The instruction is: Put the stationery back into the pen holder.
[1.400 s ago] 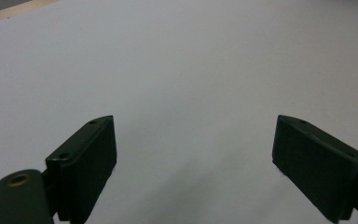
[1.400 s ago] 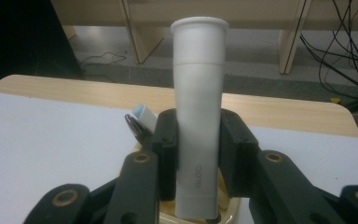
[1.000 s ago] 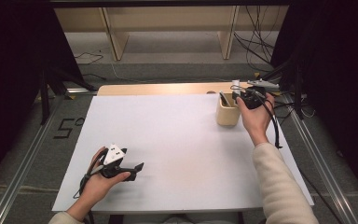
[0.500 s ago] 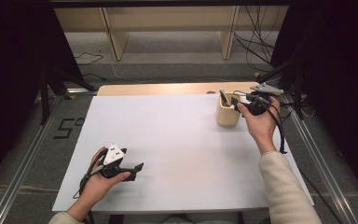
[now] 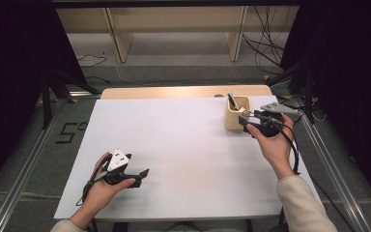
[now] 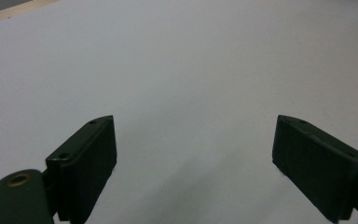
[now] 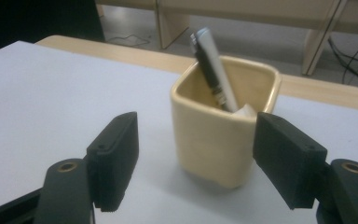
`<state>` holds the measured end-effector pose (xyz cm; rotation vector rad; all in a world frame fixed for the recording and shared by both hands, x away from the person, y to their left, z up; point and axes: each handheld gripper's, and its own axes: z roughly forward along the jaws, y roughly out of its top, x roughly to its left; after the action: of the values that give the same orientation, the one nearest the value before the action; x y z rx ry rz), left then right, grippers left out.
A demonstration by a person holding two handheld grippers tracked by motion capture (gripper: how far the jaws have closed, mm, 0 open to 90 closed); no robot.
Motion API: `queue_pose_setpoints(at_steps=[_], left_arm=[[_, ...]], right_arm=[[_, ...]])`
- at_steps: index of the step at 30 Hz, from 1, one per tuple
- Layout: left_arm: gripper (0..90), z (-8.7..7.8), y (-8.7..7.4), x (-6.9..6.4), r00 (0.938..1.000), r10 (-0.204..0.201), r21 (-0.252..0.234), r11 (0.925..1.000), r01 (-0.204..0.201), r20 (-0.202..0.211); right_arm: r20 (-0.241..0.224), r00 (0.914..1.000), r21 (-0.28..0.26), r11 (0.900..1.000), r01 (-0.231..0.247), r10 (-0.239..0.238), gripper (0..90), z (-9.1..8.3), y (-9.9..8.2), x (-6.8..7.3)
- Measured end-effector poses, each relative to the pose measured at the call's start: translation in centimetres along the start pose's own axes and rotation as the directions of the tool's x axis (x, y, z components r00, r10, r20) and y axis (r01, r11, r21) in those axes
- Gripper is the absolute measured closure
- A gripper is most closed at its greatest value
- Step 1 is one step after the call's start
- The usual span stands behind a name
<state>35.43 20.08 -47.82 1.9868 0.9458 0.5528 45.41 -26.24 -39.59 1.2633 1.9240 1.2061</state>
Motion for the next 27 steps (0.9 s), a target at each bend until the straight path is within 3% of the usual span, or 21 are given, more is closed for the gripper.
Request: queue_pose_setpoints(at_steps=[13,27], left_arm=[[13.6,0.0,0.0,0.0,1.0000,0.002,0.002,1.0000,-0.002,-0.001],[13.5,0.0,0.0,0.0,1.0000,0.002,0.002,1.0000,-0.002,0.000]], right_arm=[[-0.082,0.9965,0.029,0.9994,0.021,-0.019,32.6,-1.4,-3.7,1.5],[-0.156,0.9870,0.034,0.9984,0.045,-0.039,32.5,-2.4,-6.1,2.8]])
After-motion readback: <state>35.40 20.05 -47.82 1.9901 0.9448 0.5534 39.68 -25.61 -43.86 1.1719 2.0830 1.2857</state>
